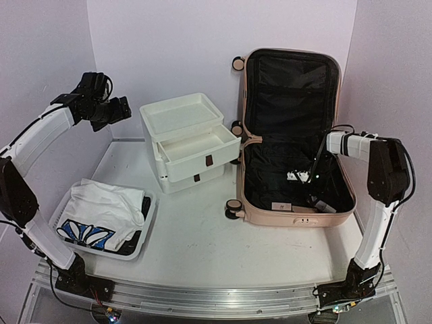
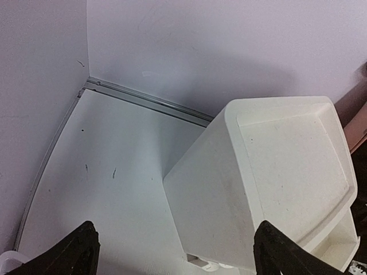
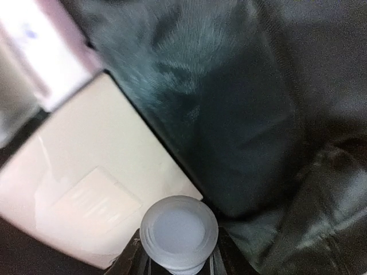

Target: Open, take out, and arrange the luggage

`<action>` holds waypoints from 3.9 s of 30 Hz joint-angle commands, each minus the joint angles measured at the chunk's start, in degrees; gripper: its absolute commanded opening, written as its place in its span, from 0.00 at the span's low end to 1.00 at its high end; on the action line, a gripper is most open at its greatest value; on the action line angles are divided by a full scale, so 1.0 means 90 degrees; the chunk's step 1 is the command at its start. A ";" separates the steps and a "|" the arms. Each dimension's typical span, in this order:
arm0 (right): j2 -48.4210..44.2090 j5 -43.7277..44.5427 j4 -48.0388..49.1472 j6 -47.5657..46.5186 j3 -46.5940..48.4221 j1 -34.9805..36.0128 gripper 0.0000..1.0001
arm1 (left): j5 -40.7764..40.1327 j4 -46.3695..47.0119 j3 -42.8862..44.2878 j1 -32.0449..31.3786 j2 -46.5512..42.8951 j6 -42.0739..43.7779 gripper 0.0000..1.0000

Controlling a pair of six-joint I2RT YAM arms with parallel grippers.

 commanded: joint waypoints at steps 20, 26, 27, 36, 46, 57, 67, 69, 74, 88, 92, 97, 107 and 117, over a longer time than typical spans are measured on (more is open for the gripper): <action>0.0057 -0.3816 0.2239 0.2166 0.5369 0.2270 0.00 | 0.1659 0.0264 -0.0669 0.0028 -0.1043 -0.0203 0.92; 0.0662 -0.4139 0.2454 0.1458 0.6009 0.2583 0.00 | 0.1936 0.0260 -0.0631 0.0024 -0.1048 -0.0052 0.92; 0.0790 -0.4089 0.2464 0.1317 0.6113 0.2646 0.00 | 0.1951 0.0257 -0.0626 0.0021 -0.1058 -0.0035 0.92; 0.1772 -0.3308 0.2830 0.0660 0.6702 0.2810 0.00 | 0.2007 0.0240 -0.0807 0.0029 -0.1295 -0.0101 0.91; 0.2190 -0.2842 0.2687 -0.0539 0.6551 0.2962 0.15 | 0.1929 0.0230 -0.0805 0.0023 -0.1247 -0.0105 0.91; 0.2236 -0.2685 0.2633 -0.0603 0.6619 0.3040 0.71 | 0.1867 0.0235 -0.0558 0.0020 -0.0866 0.0006 0.91; 0.0826 -0.1586 0.2628 0.1525 0.5374 0.3041 0.94 | 0.1882 0.0220 0.0060 0.0024 -0.0156 0.0202 0.92; 0.0317 -0.1445 0.2616 0.1878 0.4534 0.3036 0.97 | 0.1917 0.0220 0.0278 0.0027 0.0062 0.0281 0.91; -0.0466 -0.1634 0.2606 0.3132 0.3009 0.3038 0.98 | 0.2024 0.0142 0.0819 0.0027 0.0643 0.0380 0.88; 0.0157 -0.1516 0.4108 0.5335 0.2369 0.3142 0.98 | 0.2252 -0.1287 0.2371 0.0028 0.2208 0.0115 0.72; 0.0627 -0.1112 0.4910 0.5818 0.2506 0.3165 0.98 | 0.2371 -0.1387 0.2213 0.0027 0.2200 -0.0114 0.67; 0.1248 -0.0732 0.5601 0.5993 0.3206 0.3204 0.98 | 0.2507 -0.1529 0.2173 -0.0020 0.2249 -0.0149 0.62; 0.2573 -0.0660 0.6070 0.6140 0.4980 0.3276 0.98 | 0.2526 -0.1694 0.2479 -0.0041 0.2349 -0.0036 0.64; 0.1311 -0.0735 0.5932 0.5279 0.3440 0.3301 0.98 | 0.1077 -0.1964 0.3369 -0.0043 0.2708 -0.0484 0.65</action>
